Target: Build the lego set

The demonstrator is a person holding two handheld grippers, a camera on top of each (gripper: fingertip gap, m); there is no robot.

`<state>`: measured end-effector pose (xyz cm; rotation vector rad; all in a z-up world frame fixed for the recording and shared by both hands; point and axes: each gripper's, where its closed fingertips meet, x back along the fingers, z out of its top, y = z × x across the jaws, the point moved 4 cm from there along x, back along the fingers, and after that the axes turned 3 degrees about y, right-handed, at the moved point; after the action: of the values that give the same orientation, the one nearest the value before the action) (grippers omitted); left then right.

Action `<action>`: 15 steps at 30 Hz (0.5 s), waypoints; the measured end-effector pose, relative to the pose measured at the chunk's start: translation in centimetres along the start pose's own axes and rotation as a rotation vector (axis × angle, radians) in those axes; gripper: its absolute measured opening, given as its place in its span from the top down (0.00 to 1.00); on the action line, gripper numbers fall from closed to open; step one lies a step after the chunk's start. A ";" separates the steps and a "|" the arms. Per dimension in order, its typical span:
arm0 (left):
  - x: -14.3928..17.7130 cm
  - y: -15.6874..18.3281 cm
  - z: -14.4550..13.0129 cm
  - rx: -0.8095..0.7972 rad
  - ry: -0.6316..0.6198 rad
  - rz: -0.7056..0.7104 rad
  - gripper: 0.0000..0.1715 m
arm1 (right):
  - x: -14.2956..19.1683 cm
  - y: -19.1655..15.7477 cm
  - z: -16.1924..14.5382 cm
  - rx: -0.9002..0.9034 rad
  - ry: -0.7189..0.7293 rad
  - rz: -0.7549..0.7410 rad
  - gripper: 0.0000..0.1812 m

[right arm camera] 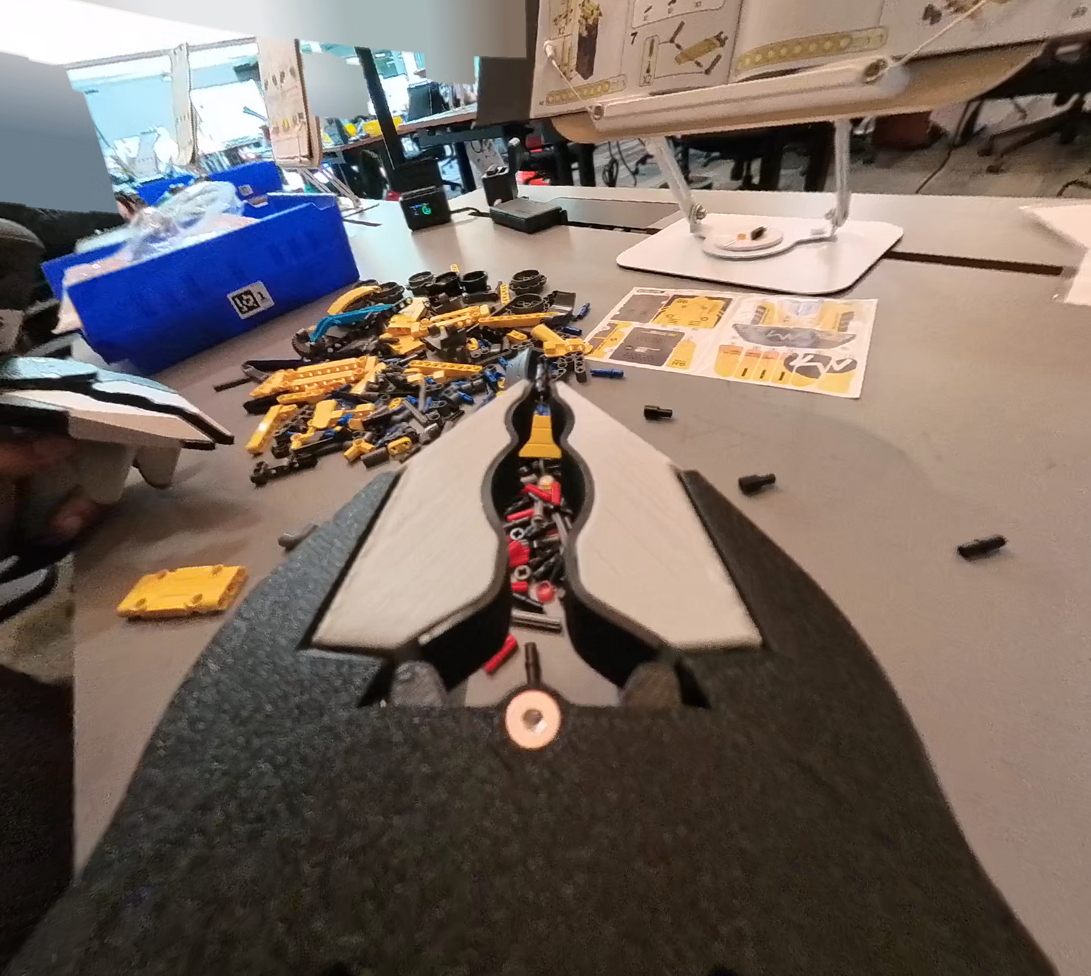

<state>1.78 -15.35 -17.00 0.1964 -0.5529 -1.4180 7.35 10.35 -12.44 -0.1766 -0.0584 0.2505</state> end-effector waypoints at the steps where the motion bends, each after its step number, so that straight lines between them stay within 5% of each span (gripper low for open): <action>1: 0.0 0.0 0.0 -0.003 0.003 0.001 0.96 | 0.0 -0.1 0.1 0.027 0.001 -0.006 0.98; 9: 0.2 0.9 0.0 -0.077 0.019 -0.029 0.94 | 1.3 -0.7 1.4 0.107 0.083 -0.061 0.98; 15: 0.1 4.2 0.3 -0.179 0.049 -0.156 0.93 | 4.4 -6.4 1.1 0.188 -0.036 -0.071 0.98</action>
<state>5.35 -14.65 -14.81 0.1327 -0.3738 -1.6015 13.09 5.50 -10.00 0.0173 -0.0759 0.1873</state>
